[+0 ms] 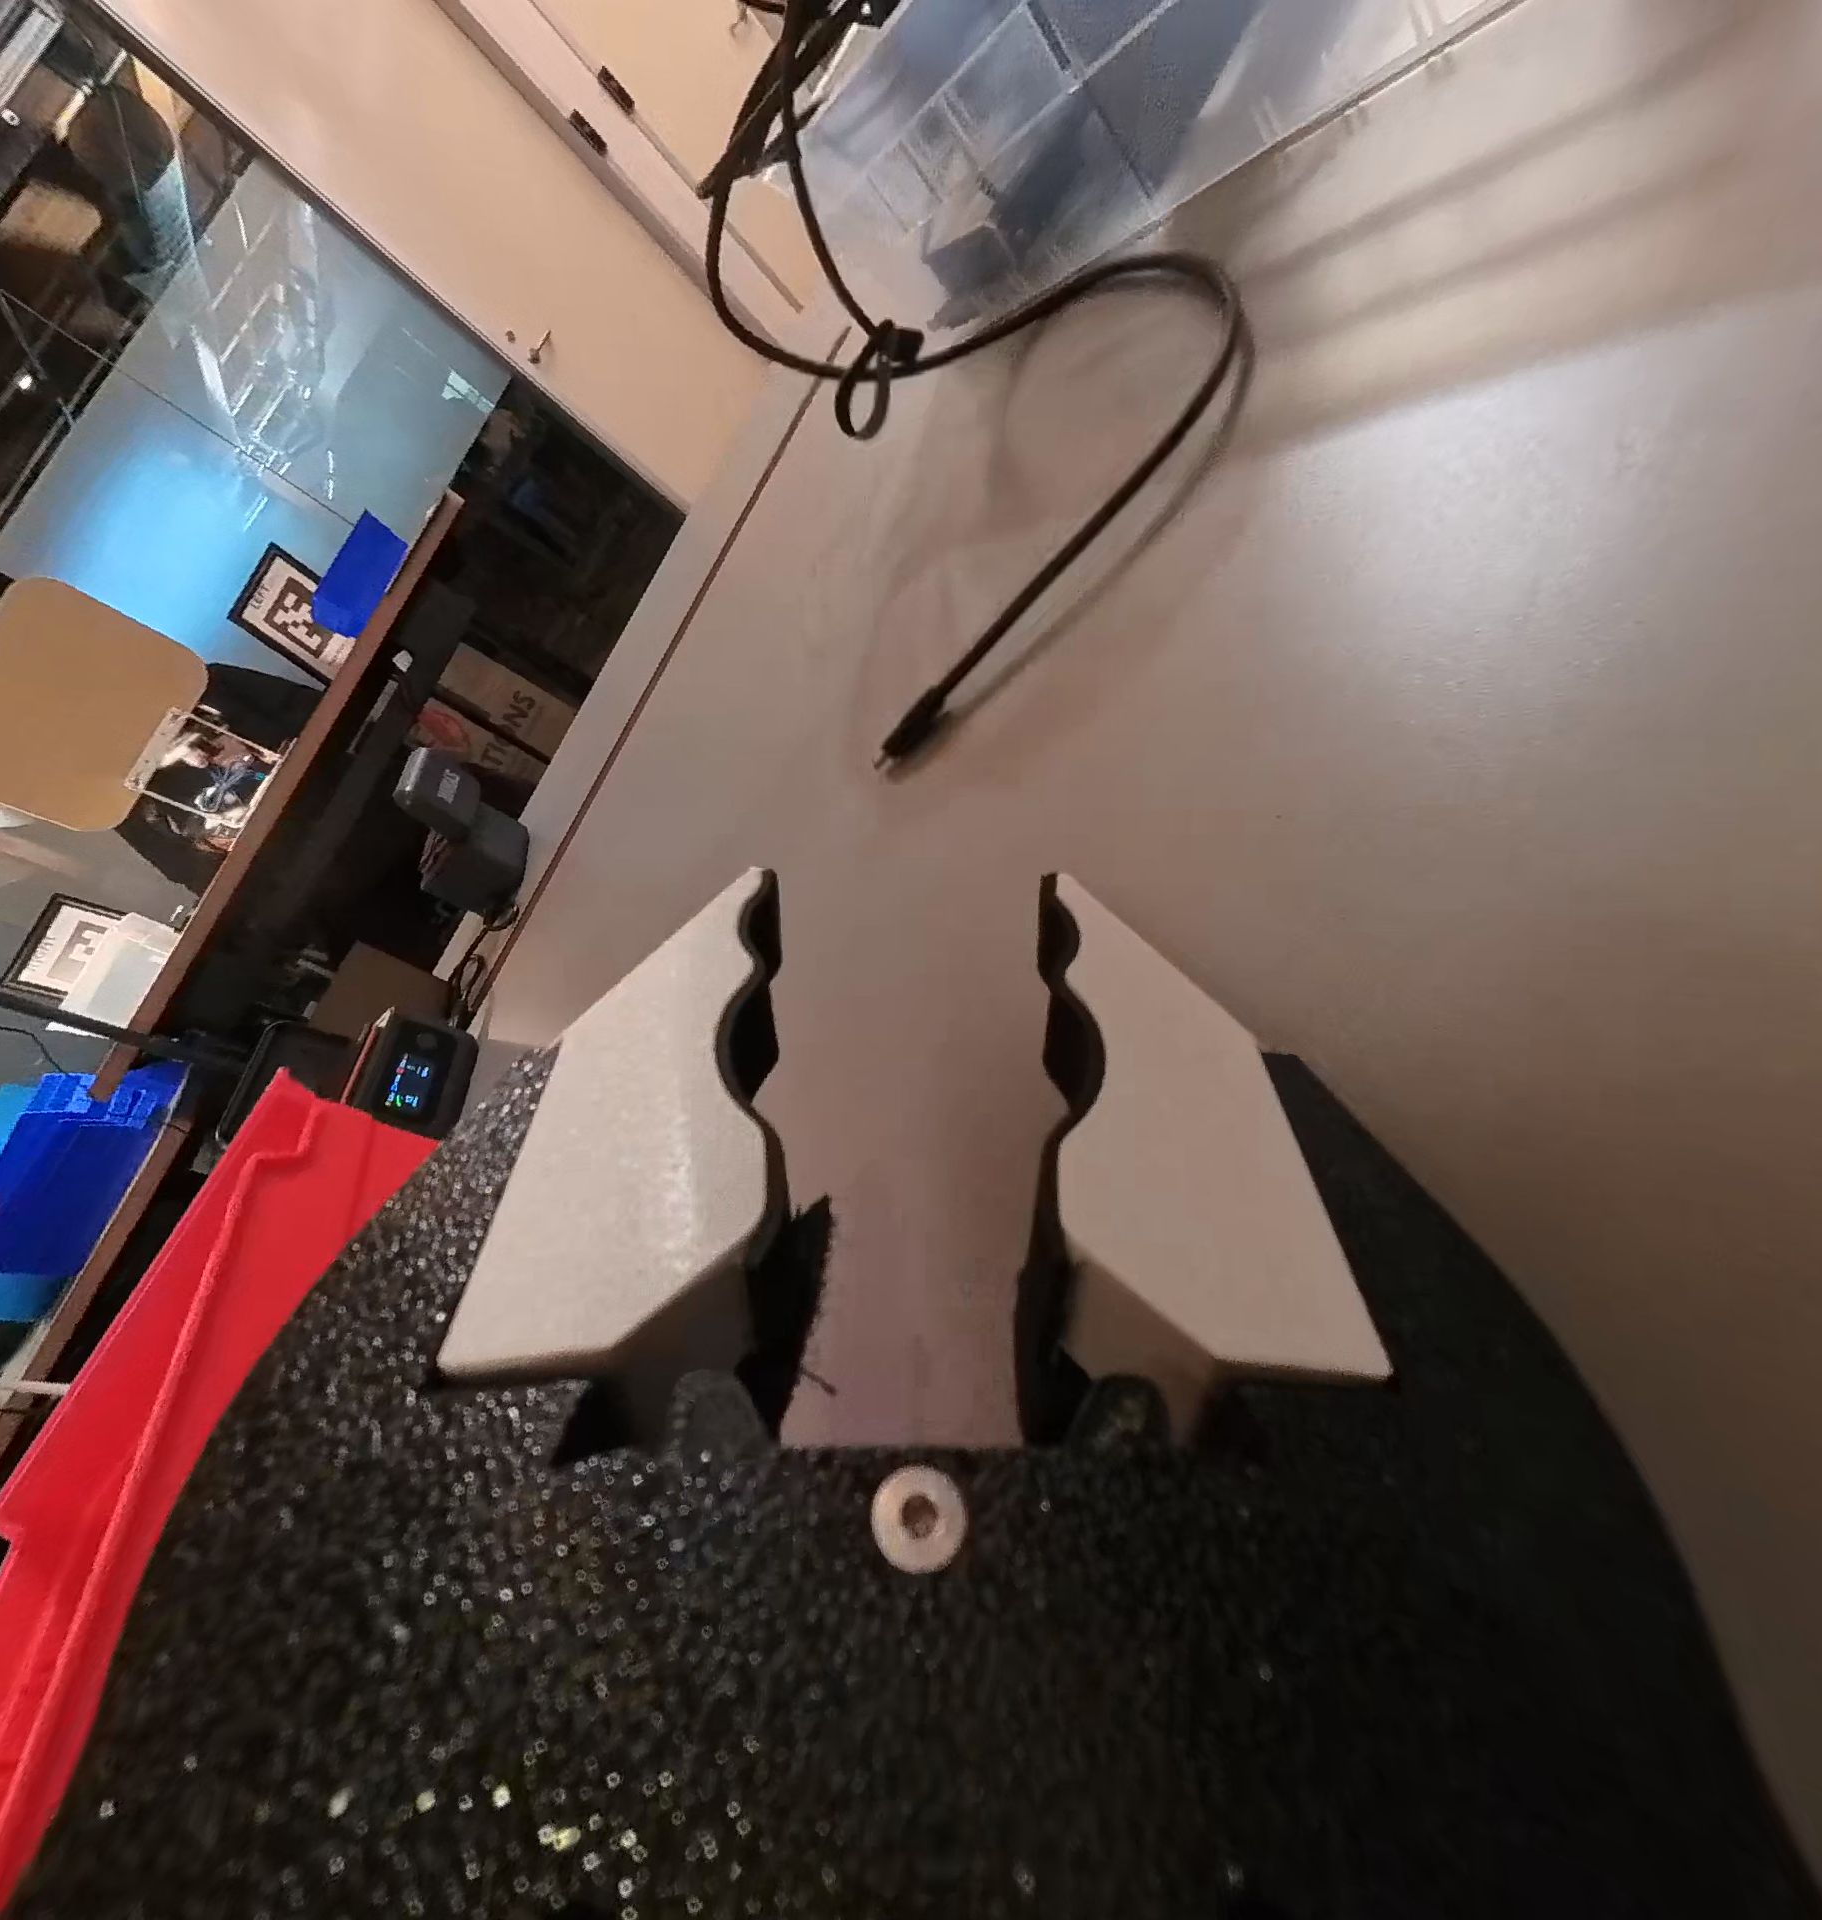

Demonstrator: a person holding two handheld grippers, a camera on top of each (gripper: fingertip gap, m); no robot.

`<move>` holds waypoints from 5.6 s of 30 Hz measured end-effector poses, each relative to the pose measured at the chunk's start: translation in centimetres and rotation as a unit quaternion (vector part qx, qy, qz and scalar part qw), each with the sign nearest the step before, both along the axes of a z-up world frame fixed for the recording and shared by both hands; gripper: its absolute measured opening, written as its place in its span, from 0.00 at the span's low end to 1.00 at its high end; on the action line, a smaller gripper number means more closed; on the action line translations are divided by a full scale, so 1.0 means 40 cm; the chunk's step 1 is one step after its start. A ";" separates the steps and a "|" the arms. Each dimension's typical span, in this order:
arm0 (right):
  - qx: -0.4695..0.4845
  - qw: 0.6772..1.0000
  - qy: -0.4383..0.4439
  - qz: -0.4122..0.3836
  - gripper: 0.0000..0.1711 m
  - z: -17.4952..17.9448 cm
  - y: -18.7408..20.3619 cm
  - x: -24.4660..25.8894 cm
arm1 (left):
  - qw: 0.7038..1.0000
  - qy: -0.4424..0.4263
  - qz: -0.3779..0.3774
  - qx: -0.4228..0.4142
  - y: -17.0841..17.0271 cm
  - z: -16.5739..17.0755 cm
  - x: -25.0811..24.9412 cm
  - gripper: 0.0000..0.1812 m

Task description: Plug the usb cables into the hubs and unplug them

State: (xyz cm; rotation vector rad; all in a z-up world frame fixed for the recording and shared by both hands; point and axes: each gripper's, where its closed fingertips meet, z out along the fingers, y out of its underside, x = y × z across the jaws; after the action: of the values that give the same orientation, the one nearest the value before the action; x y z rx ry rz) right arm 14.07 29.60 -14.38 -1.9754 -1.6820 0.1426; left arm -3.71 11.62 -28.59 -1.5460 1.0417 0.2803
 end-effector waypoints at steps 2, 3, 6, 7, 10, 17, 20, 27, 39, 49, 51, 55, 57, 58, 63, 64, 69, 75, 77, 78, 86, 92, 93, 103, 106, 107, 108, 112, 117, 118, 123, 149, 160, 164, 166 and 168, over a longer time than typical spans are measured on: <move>-0.009 0.998 -0.054 -0.013 0.33 -0.069 -0.009 -0.026 | 1.000 0.006 -0.001 -0.001 -0.002 -0.003 0.001 0.26; -0.008 0.996 -0.082 -0.022 0.35 -0.101 -0.010 -0.035 | 1.000 0.009 -0.002 0.000 -0.004 -0.003 0.001 0.26; 0.058 0.982 -0.170 -0.064 0.36 -0.156 0.026 -0.040 | 1.000 0.012 -0.005 0.002 -0.007 -0.003 0.003 0.25; 0.099 0.972 -0.202 -0.068 0.36 -0.158 0.048 -0.038 | 1.000 0.013 -0.005 0.002 -0.007 -0.002 0.004 0.25; 0.087 0.963 -0.245 -0.070 0.31 -0.203 0.045 -0.045 | 1.000 0.013 -0.006 0.001 -0.008 -0.002 0.004 0.25; 0.121 0.959 -0.250 -0.052 0.06 -0.073 0.077 -0.004 | 1.000 0.013 -0.010 -0.001 -0.011 -0.002 0.004 0.25; 0.159 0.962 -0.210 -0.072 0.05 0.058 0.115 0.058 | 1.000 0.016 -0.011 -0.002 -0.011 -0.005 0.005 0.25; 0.265 0.944 -0.166 -0.106 0.05 0.298 0.185 0.271 | 1.000 0.023 -0.013 -0.004 -0.009 -0.011 0.008 0.25; 0.407 0.892 0.035 -0.193 0.04 0.484 0.189 0.464 | 0.999 0.034 -0.017 -0.005 -0.006 -0.007 0.025 0.24; 0.413 0.824 0.269 -0.281 0.04 0.559 0.171 0.586 | 0.999 0.039 -0.020 -0.006 -0.005 -0.014 0.047 0.23; 0.401 0.841 0.257 -0.258 0.04 0.529 0.173 0.567 | 0.999 0.041 -0.021 -0.007 -0.005 -0.016 0.049 0.23; 0.335 0.899 0.197 -0.201 0.04 0.405 0.180 0.482 | 0.999 0.045 -0.023 -0.006 -0.003 -0.020 0.055 0.23; 0.279 0.931 0.161 -0.172 0.04 0.318 0.180 0.434 | 0.999 0.047 -0.023 -0.005 -0.003 -0.020 0.055 0.23; 0.248 0.944 0.143 -0.162 0.04 0.269 0.179 0.412 | 0.999 0.047 -0.023 -0.005 -0.003 -0.020 0.056 0.23; 0.111 0.984 0.039 -0.133 0.04 0.035 0.171 0.354 | 0.999 0.048 -0.024 -0.006 -0.004 -0.020 0.056 0.23; 0.096 0.987 0.023 -0.129 0.04 0.001 0.172 0.347 | 0.999 0.049 -0.024 -0.006 -0.004 -0.020 0.057 0.23; 0.066 0.991 -0.030 -0.112 0.04 -0.086 0.187 0.320 | 0.998 0.052 -0.025 -0.007 -0.005 -0.025 0.058 0.23; 0.032 0.983 -0.174 -0.044 0.04 -0.202 0.166 0.291 | 0.998 0.057 -0.026 -0.008 -0.006 -0.029 0.058 0.23; 0.014 0.977 -0.212 -0.022 0.04 -0.241 0.152 0.277 | 0.998 0.059 -0.027 -0.008 -0.007 -0.031 0.062 0.23; 0.003 0.974 -0.227 -0.014 0.04 -0.259 0.144 0.269 | 0.998 0.059 -0.027 -0.008 -0.008 -0.032 0.062 0.23; -0.083 0.959 -0.270 -0.010 0.02 -0.349 0.106 0.249 | 0.998 0.063 -0.031 -0.009 -0.013 -0.033 0.060 0.23; -0.088 0.965 -0.244 -0.040 0.05 -0.371 0.108 0.232 | 0.997 0.068 -0.032 -0.010 -0.011 -0.035 0.064 0.22; -0.092 0.965 -0.239 -0.054 0.07 -0.354 0.104 0.234 | 0.997 0.069 -0.032 -0.010 -0.012 -0.035 0.064 0.22; -0.044 0.986 -0.105 -0.123 0.27 -0.032 0.117 0.252 | 0.997 0.067 -0.034 -0.012 -0.014 -0.036 0.060 0.22; 0.050 0.983 -0.098 -0.146 0.20 0.014 0.224 0.266 | 0.997 0.067 -0.035 -0.012 -0.016 -0.040 0.062 0.22; 0.060 0.981 -0.094 -0.159 0.19 0.012 0.255 0.266 | 0.997 0.067 -0.035 -0.013 -0.017 -0.037 0.054 0.21; 0.063 0.978 -0.090 -0.176 0.20 0.002 0.284 0.265 | 0.997 0.067 -0.035 -0.013 -0.017 -0.037 0.054 0.21; 0.027 0.945 -0.023 -0.324 0.30 -0.041 0.401 0.269 | 0.997 0.066 -0.036 -0.014 -0.016 -0.038 0.054 0.21; -0.117 0.870 0.000 -0.479 0.51 -0.148 0.468 0.290 | 0.997 0.066 -0.035 -0.015 -0.015 -0.040 0.052 0.20; -0.123 0.859 -0.023 -0.497 0.51 -0.170 0.477 0.307 | 0.997 0.066 -0.034 -0.015 -0.015 -0.040 0.052 0.20; -0.178 0.827 -0.123 -0.519 0.43 -0.269 0.467 0.340 | 0.997 0.059 -0.034 -0.019 -0.013 -0.040 0.050 0.20; -0.006 0.965 -0.264 0.007 0.19 -0.233 0.135 0.359 | 0.997 0.072 -0.038 -0.015 -0.017 -0.047 0.055 0.18; -0.067 0.970 -0.211 -0.096 0.26 -0.279 0.164 0.359 | 0.996 0.084 -0.038 -0.011 -0.021 -0.046 0.054 0.17; 0.002 0.979 -0.149 -0.139 0.39 -0.175 0.177 0.356 | 0.996 0.085 -0.033 -0.004 -0.022 -0.042 0.050 0.20; 0.065 0.978 -0.108 -0.164 0.43 -0.105 0.175 0.364 | 0.996 0.086 -0.032 -0.002 -0.025 -0.042 0.050 0.21; 0.147 0.968 -0.072 -0.189 0.53 -0.036 0.155 0.381 | 0.996 0.088 -0.032 0.000 -0.029 -0.042 0.052 0.21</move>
State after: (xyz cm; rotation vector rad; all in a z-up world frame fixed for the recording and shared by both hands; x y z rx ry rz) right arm 29.32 35.81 -15.83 -2.0667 -1.2868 -0.3756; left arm -1.61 10.45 -30.26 -1.5053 1.2269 0.3763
